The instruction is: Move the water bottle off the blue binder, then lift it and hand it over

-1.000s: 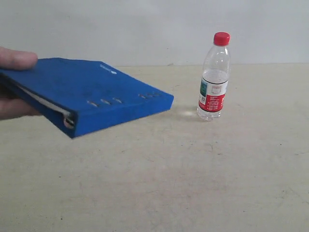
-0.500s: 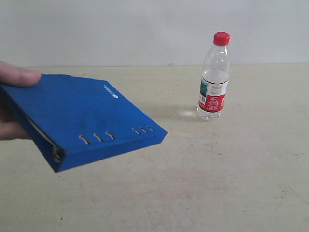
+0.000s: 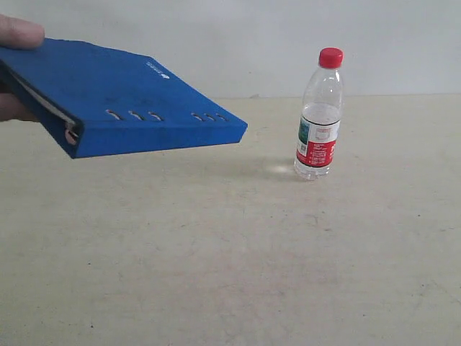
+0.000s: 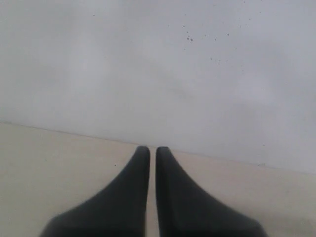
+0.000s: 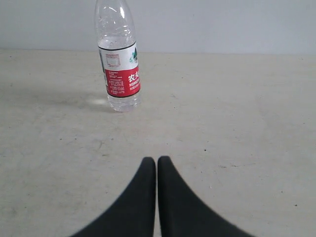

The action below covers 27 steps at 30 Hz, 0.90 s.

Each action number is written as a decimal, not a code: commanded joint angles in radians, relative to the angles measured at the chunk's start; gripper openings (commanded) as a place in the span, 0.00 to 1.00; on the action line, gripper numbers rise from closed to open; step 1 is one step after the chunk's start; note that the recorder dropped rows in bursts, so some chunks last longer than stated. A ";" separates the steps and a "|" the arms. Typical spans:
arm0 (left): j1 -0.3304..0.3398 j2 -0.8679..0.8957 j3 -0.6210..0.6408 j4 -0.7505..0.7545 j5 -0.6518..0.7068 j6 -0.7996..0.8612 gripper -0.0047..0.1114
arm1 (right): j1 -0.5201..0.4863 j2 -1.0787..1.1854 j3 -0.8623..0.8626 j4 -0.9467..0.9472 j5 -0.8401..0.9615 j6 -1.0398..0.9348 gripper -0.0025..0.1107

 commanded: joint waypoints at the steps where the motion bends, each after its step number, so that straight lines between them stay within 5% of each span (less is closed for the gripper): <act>1: 0.002 -0.003 0.001 0.001 0.005 0.000 0.08 | -0.002 -0.004 -0.001 -0.001 -0.007 -0.006 0.02; 5: 0.002 -0.003 0.001 0.041 0.013 0.000 0.08 | -0.002 -0.004 -0.001 -0.001 -0.007 -0.006 0.02; 9: 0.002 -0.003 0.001 0.674 0.039 -0.047 0.08 | -0.002 -0.004 -0.001 -0.001 -0.007 -0.006 0.02; 12: 0.002 -0.003 0.001 0.969 0.065 -0.539 0.08 | -0.002 -0.004 -0.001 -0.001 -0.007 -0.006 0.02; 15: 0.002 -0.003 0.001 1.086 0.160 -1.128 0.08 | -0.002 -0.004 -0.001 -0.001 -0.007 -0.006 0.02; 17: 0.002 -0.003 0.001 1.148 0.178 -1.299 0.08 | -0.002 -0.004 -0.001 -0.001 -0.007 -0.006 0.02; 23: 0.002 -0.003 0.001 1.186 0.190 -1.303 0.08 | -0.002 -0.004 -0.001 -0.001 -0.007 -0.006 0.02; 27: 0.002 -0.003 0.001 1.333 0.477 -1.346 0.08 | -0.002 -0.004 -0.001 0.002 -0.007 0.000 0.02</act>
